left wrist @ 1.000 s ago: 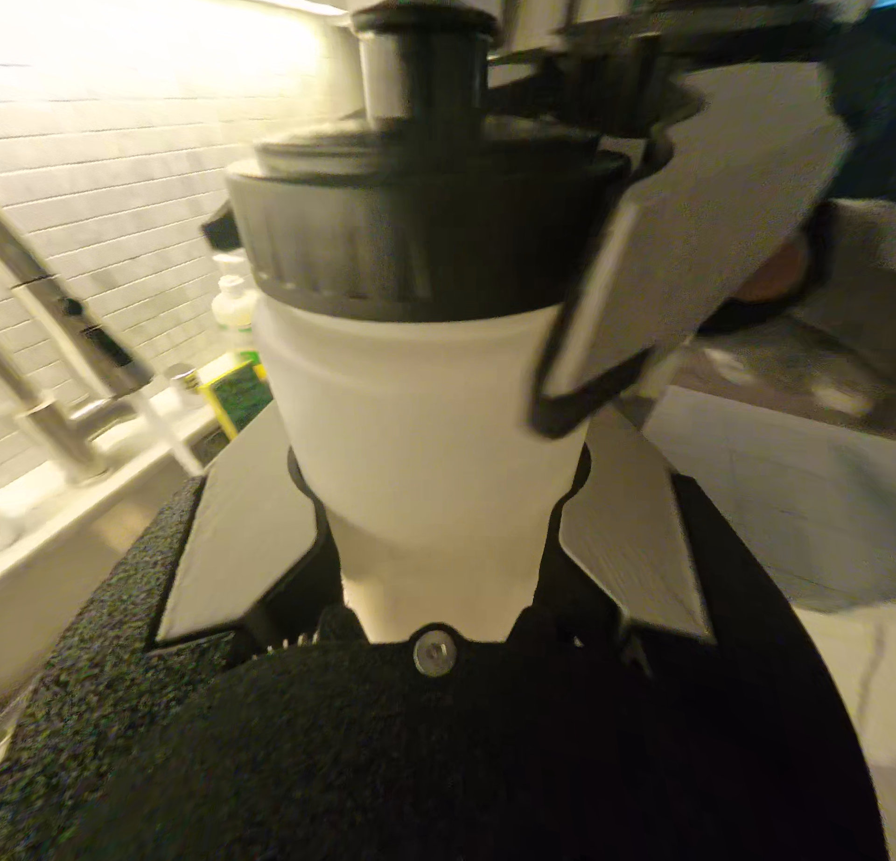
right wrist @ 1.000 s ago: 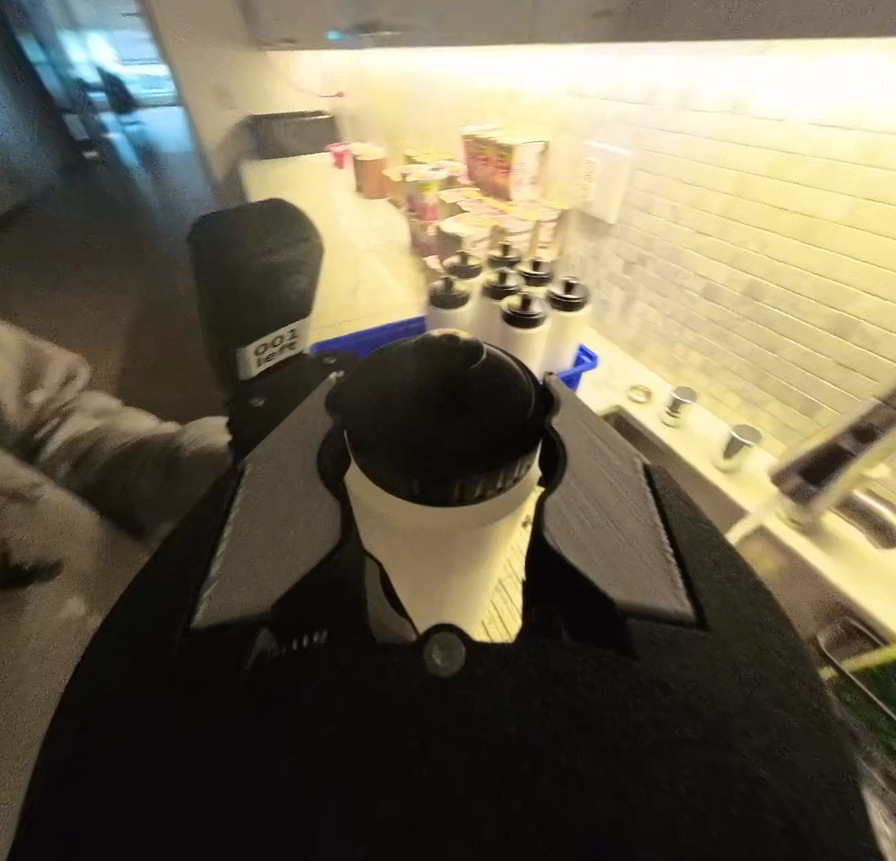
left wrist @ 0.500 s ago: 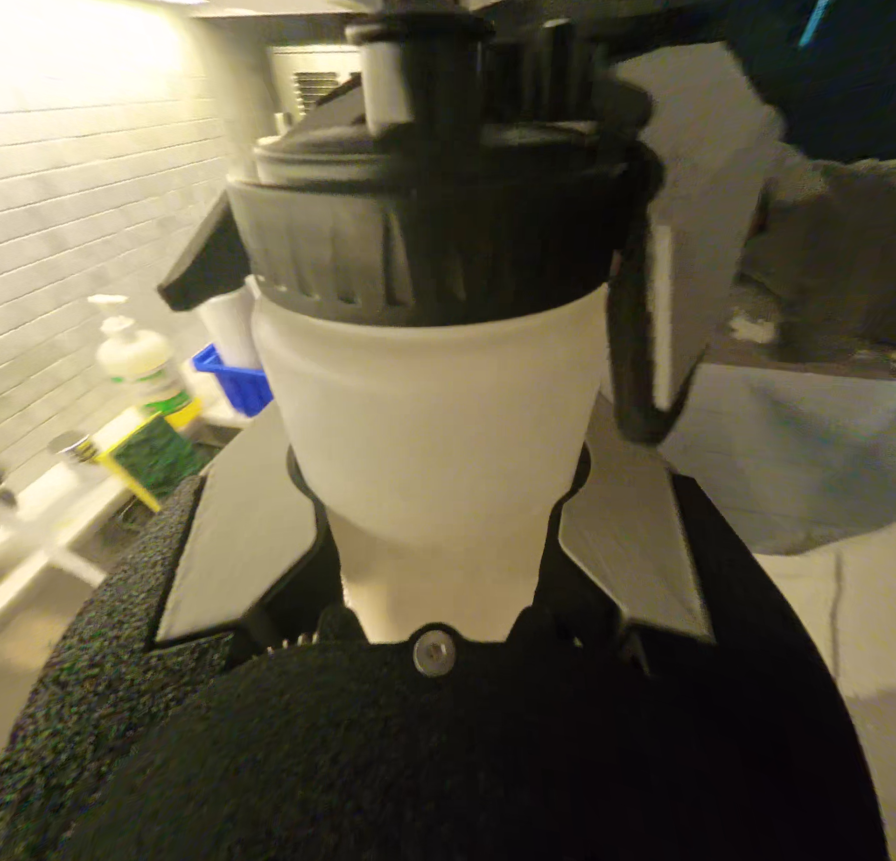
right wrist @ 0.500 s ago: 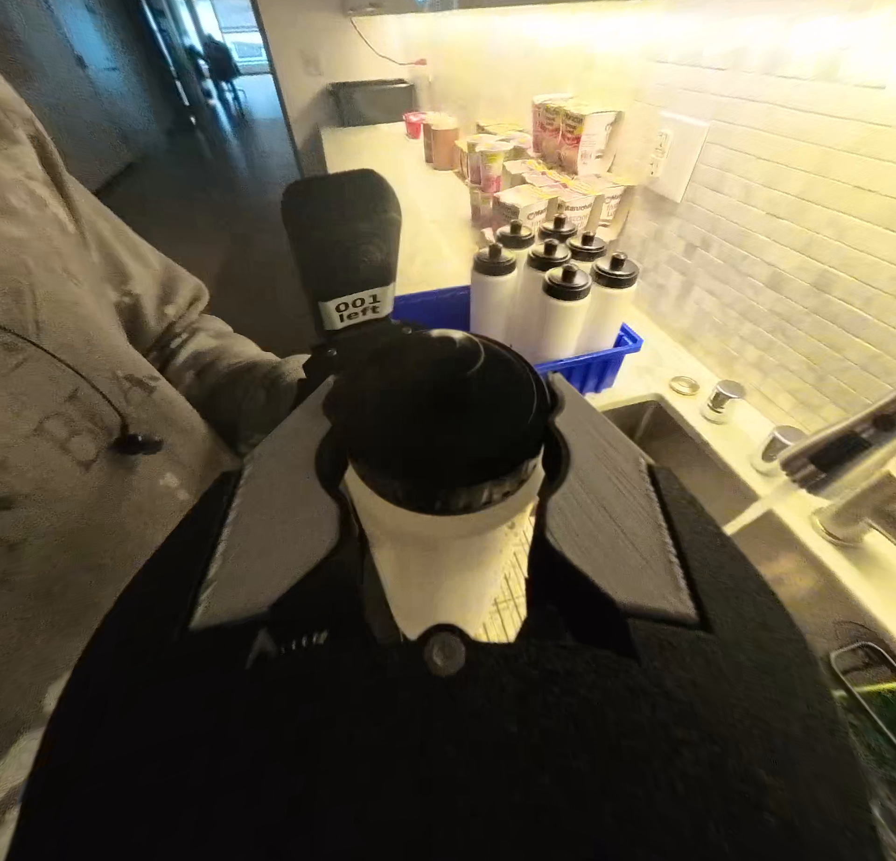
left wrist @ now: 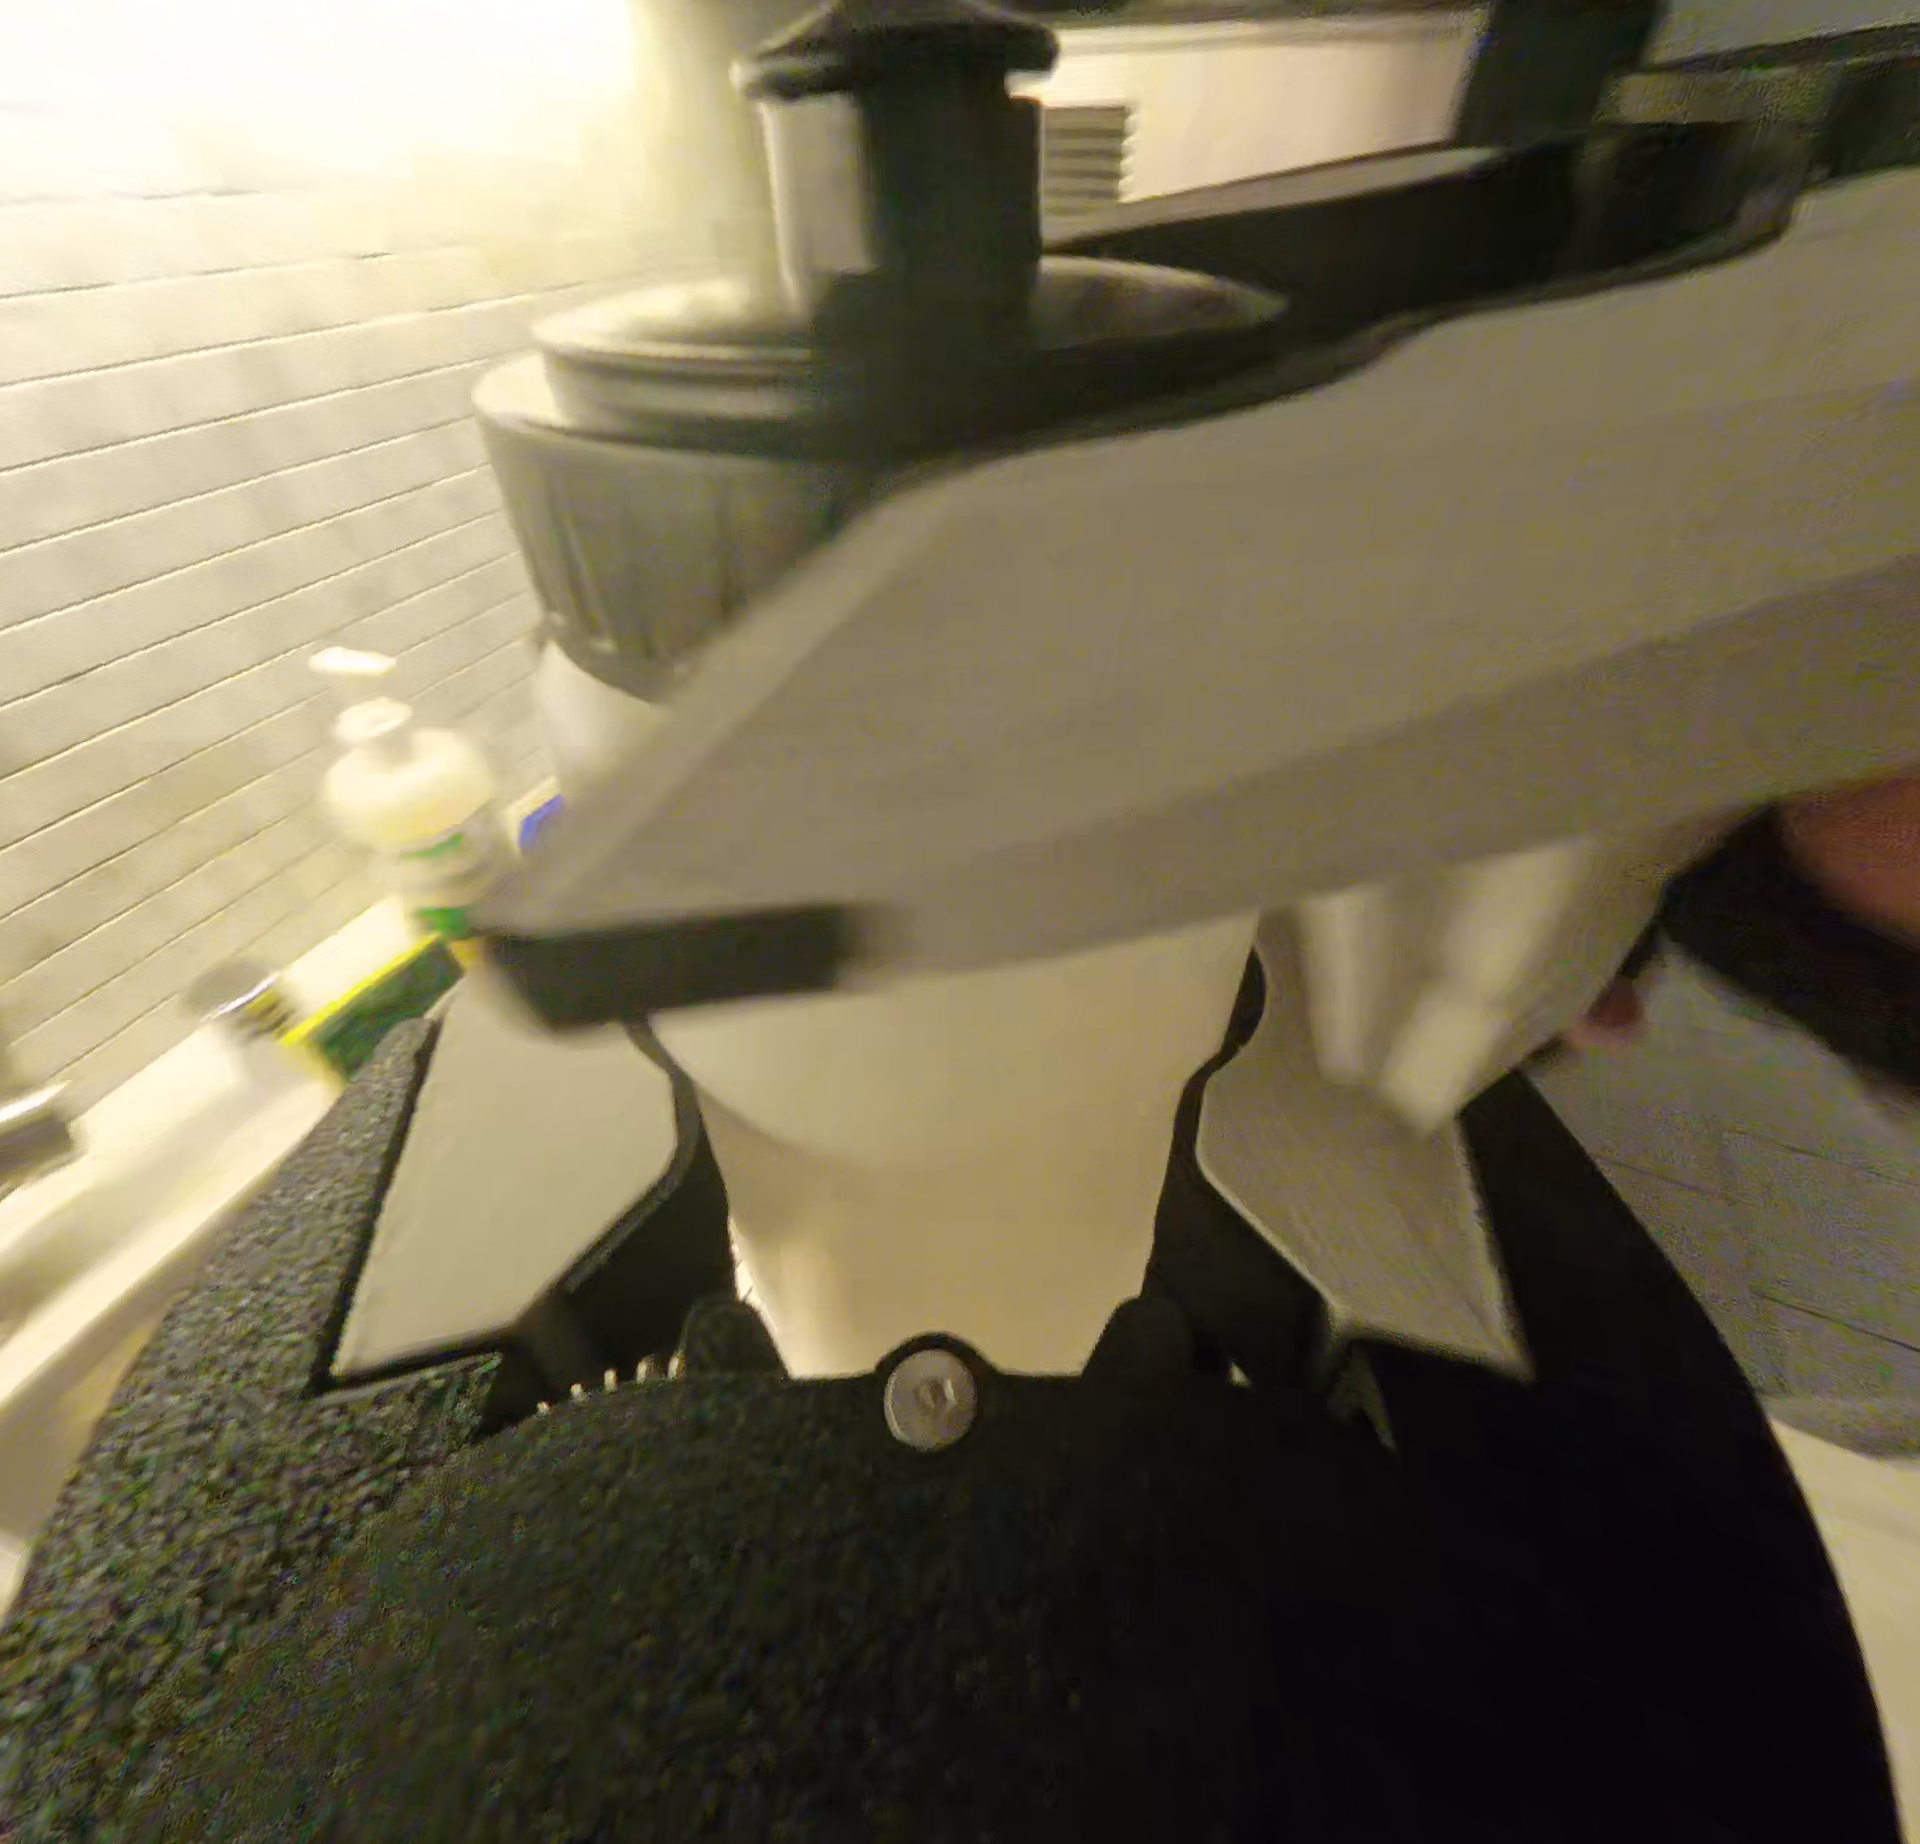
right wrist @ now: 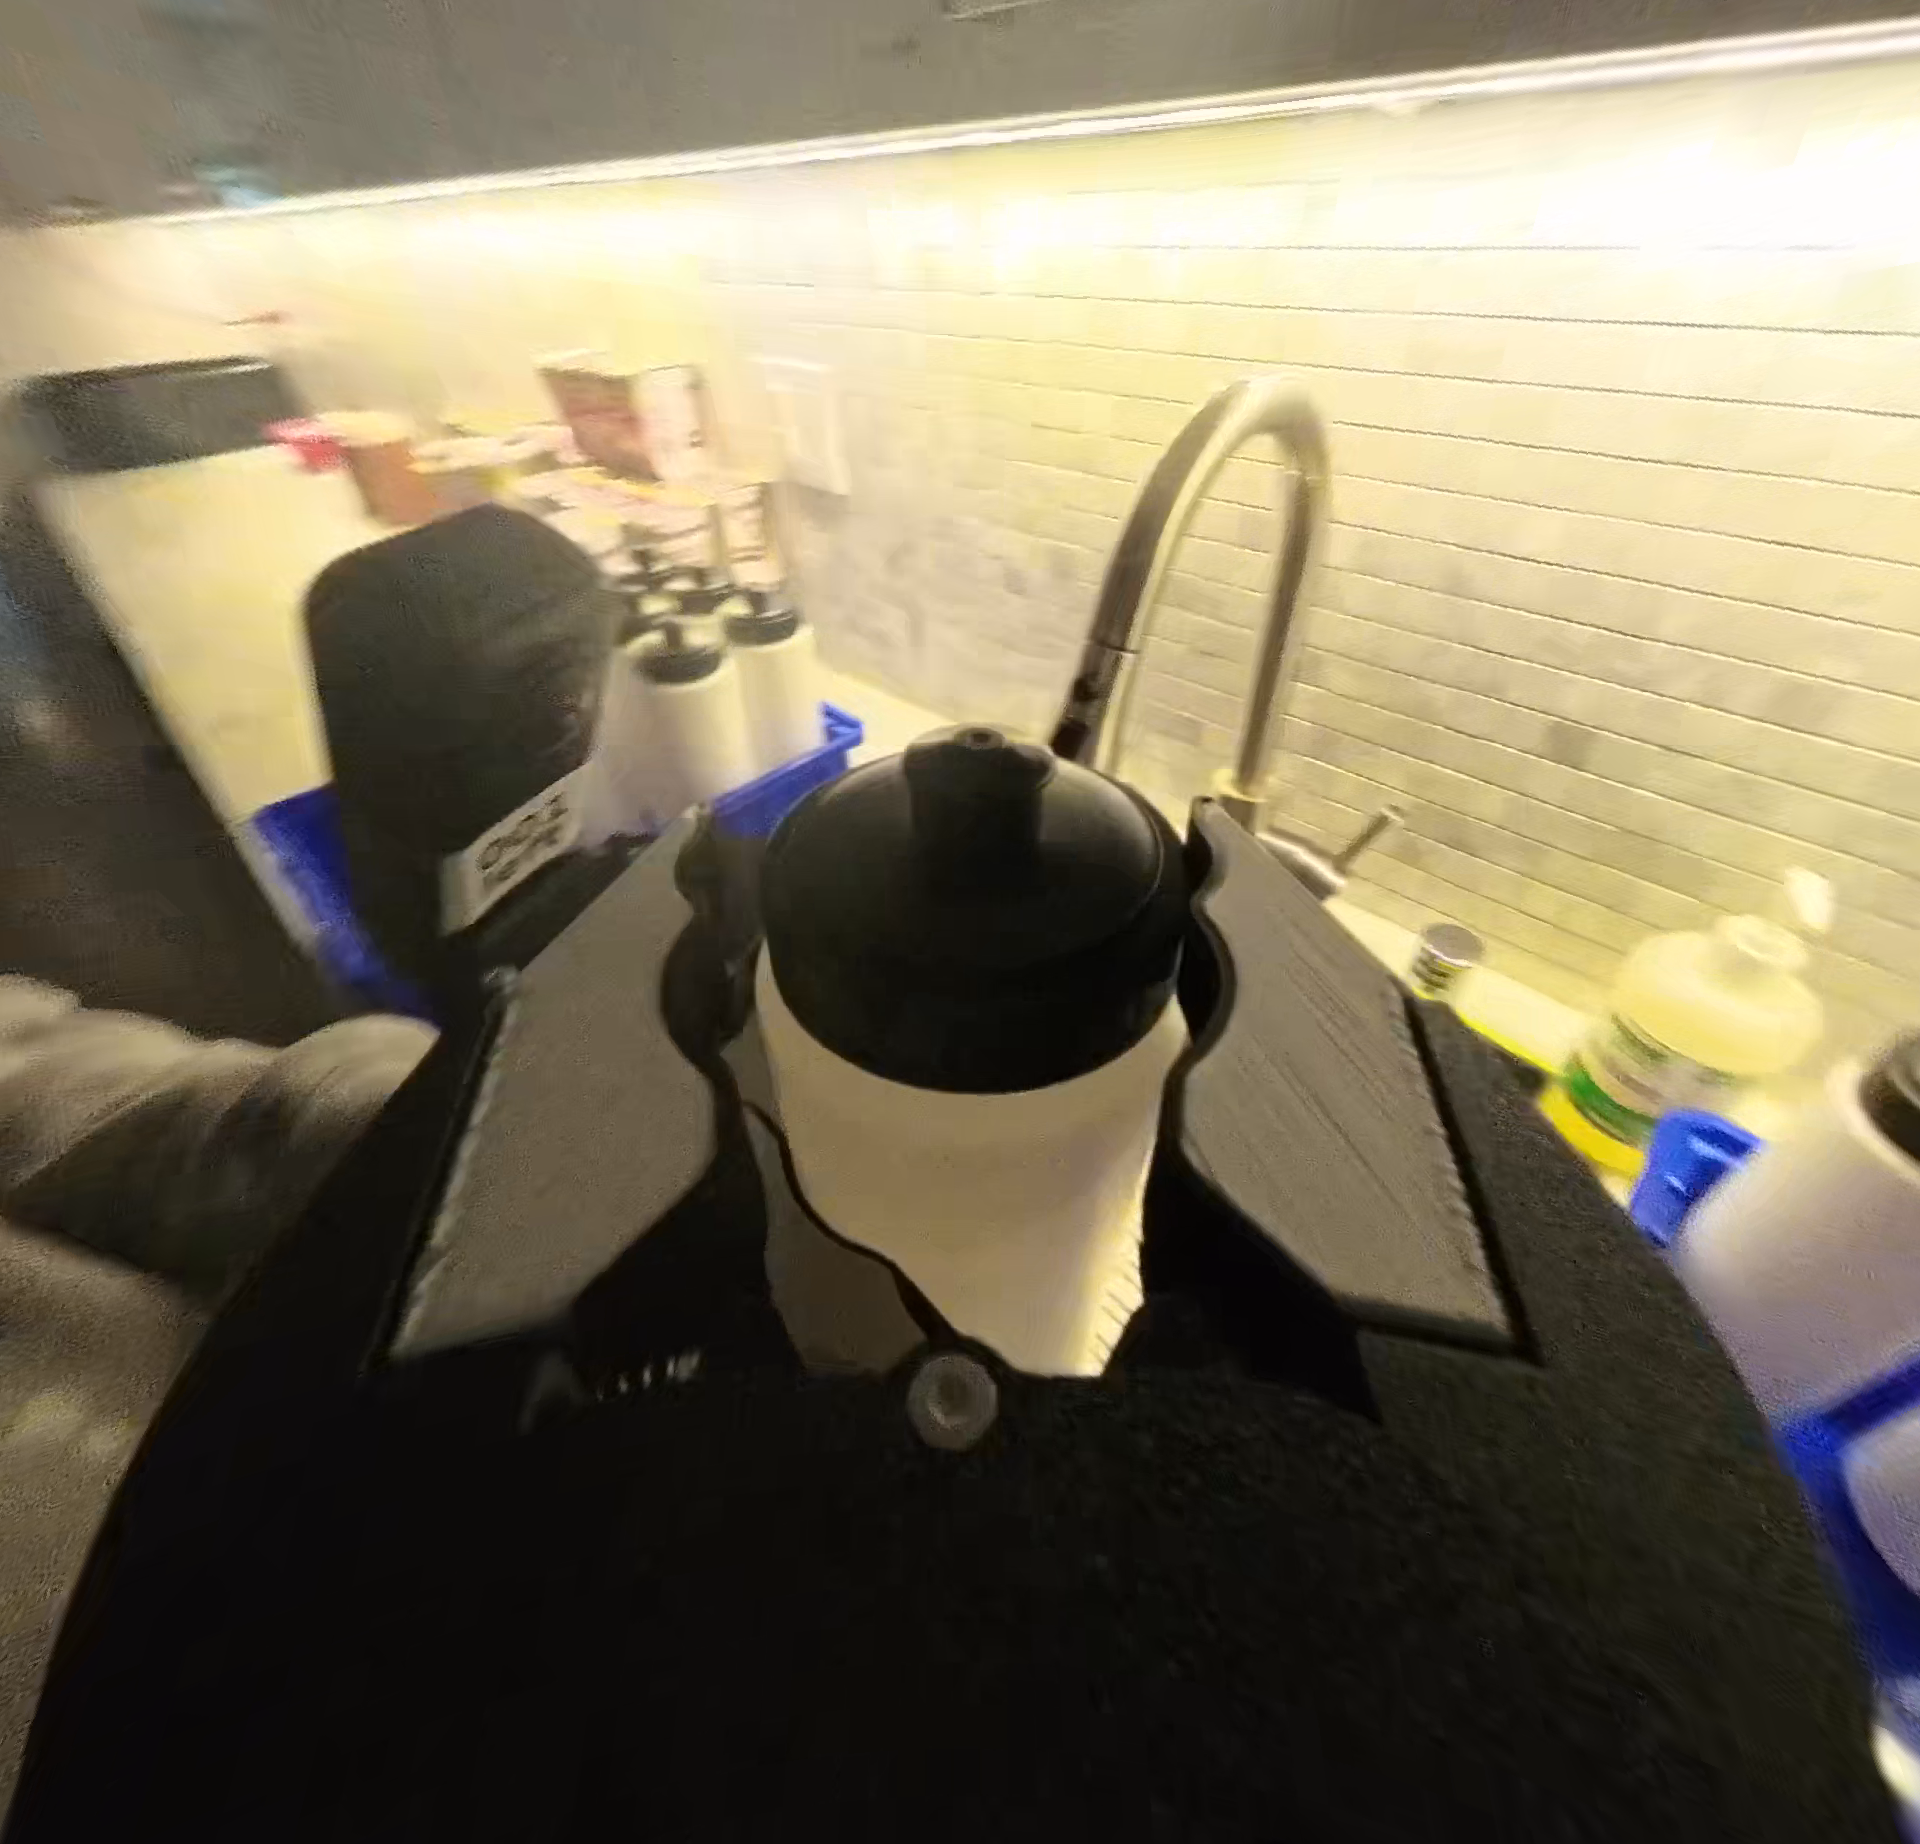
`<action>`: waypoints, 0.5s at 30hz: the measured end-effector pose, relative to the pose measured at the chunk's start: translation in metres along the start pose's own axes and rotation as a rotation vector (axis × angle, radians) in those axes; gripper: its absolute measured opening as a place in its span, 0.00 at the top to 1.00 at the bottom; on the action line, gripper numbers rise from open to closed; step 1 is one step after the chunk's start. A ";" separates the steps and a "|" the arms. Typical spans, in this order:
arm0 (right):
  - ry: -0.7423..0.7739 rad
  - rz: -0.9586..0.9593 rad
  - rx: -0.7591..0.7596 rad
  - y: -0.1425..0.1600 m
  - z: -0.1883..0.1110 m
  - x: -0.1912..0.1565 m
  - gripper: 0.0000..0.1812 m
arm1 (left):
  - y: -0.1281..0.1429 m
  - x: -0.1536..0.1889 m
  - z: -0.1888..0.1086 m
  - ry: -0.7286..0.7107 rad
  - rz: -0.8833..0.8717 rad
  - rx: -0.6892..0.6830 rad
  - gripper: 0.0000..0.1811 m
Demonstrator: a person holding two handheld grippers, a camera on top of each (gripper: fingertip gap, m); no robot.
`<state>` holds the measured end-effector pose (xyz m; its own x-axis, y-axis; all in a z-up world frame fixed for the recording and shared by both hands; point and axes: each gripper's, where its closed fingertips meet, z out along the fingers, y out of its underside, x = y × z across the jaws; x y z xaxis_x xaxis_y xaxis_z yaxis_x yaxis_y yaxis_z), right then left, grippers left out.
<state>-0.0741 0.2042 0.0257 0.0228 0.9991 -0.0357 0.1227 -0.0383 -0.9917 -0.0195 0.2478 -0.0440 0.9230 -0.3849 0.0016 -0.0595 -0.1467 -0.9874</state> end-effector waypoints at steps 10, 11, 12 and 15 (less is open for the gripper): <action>-0.573 -0.096 -0.063 -0.010 -0.044 0.044 0.52 | -0.032 0.038 0.072 0.334 0.030 0.033 0.43; -0.533 -0.082 -0.052 -0.011 -0.043 0.052 0.52 | -0.033 0.035 0.079 0.319 0.020 0.032 0.43; -0.478 -0.091 -0.050 -0.010 -0.042 0.061 0.52 | -0.033 0.031 0.085 0.292 0.017 0.027 0.43; -0.260 -0.102 -0.059 -0.003 -0.037 0.086 0.53 | -0.028 0.014 0.104 0.151 0.050 -0.002 0.43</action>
<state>-0.0361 0.2898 0.0304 -0.2466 0.9688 0.0257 0.1691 0.0692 -0.9832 0.0341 0.3413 -0.0330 0.8512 -0.5242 -0.0237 -0.1048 -0.1256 -0.9865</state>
